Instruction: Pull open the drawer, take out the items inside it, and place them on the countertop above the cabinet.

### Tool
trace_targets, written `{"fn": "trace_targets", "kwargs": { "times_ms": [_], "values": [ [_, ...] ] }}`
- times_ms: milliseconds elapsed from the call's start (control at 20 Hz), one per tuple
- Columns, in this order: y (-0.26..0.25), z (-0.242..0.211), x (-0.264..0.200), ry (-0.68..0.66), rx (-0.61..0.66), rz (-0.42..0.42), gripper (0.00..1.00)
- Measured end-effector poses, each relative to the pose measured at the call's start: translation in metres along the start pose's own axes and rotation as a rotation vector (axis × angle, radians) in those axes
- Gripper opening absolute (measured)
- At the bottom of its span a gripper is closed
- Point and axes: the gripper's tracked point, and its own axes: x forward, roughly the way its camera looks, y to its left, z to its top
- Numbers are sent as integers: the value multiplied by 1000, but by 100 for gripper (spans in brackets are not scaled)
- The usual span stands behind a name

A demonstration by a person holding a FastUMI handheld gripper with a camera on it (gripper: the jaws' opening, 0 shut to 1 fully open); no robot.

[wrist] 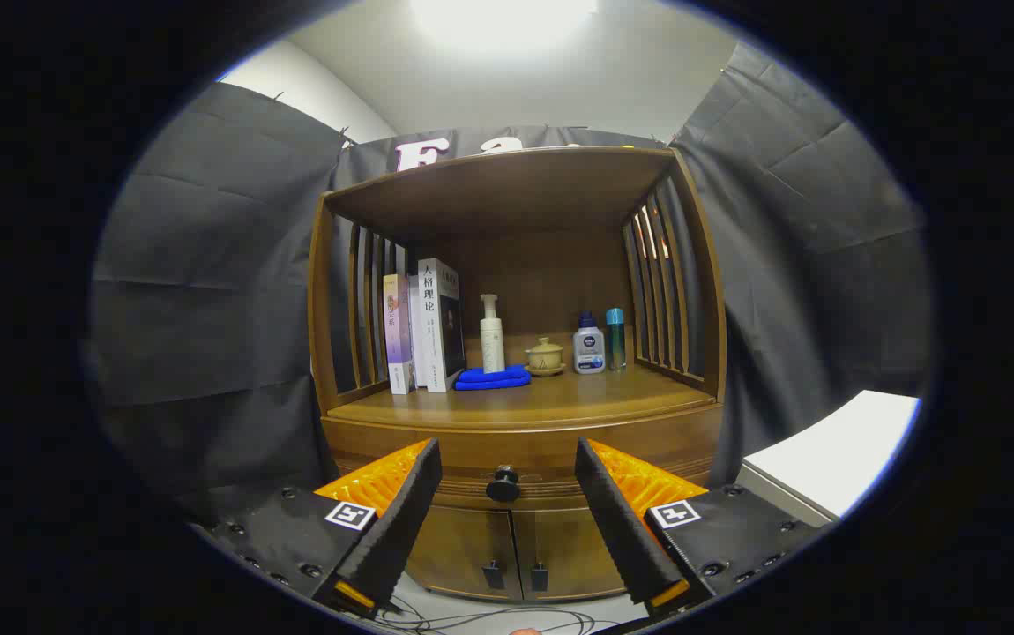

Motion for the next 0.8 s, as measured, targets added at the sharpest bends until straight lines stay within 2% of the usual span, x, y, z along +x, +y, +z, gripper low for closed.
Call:
{"fn": "trace_targets", "kwargs": {
  "times_ms": [800],
  "values": [
    [2, -3, -2, 1, 3, 6, 97]
  ]
}}
